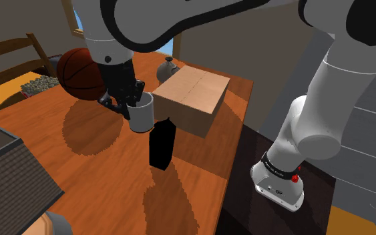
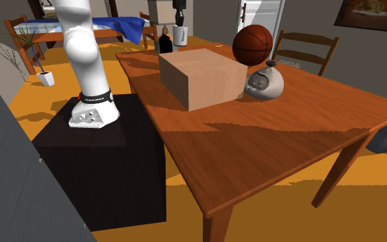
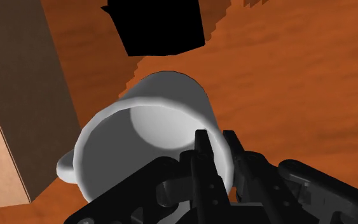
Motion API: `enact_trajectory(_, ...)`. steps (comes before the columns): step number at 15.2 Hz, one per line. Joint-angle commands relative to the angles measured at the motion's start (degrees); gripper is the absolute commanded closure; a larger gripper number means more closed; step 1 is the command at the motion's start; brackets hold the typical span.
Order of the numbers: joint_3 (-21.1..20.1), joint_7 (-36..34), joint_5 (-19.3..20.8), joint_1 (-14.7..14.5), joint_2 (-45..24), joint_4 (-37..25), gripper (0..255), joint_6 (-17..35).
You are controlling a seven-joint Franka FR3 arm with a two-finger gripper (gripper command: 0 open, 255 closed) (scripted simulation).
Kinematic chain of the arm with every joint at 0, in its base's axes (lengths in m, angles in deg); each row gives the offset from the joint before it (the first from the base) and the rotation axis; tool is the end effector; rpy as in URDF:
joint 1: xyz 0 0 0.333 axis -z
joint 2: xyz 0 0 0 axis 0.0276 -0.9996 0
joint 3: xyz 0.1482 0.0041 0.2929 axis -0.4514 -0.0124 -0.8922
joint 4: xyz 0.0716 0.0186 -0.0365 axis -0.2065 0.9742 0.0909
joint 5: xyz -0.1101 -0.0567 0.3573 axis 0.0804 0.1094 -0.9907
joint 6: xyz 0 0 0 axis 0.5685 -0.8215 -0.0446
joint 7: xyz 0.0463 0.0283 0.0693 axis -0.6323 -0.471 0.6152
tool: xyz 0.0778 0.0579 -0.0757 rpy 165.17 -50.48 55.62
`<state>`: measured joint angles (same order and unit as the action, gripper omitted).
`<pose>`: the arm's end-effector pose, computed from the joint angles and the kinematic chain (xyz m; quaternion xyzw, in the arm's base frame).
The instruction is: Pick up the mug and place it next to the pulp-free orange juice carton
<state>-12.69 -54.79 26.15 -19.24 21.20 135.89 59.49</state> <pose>0.4077 0.3914 0.4813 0.9975 0.0561 -0.0253 0.0334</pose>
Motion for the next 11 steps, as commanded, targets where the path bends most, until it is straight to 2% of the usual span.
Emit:
enact_trajectory(1, -0.02, -0.18, 0.09, -0.04, -0.14, 1.37, 255, 1.53)
enact_trajectory(11, 0.10, -1.02, 1.17, -0.20, -2.25, 6.71, 255, 8.77)
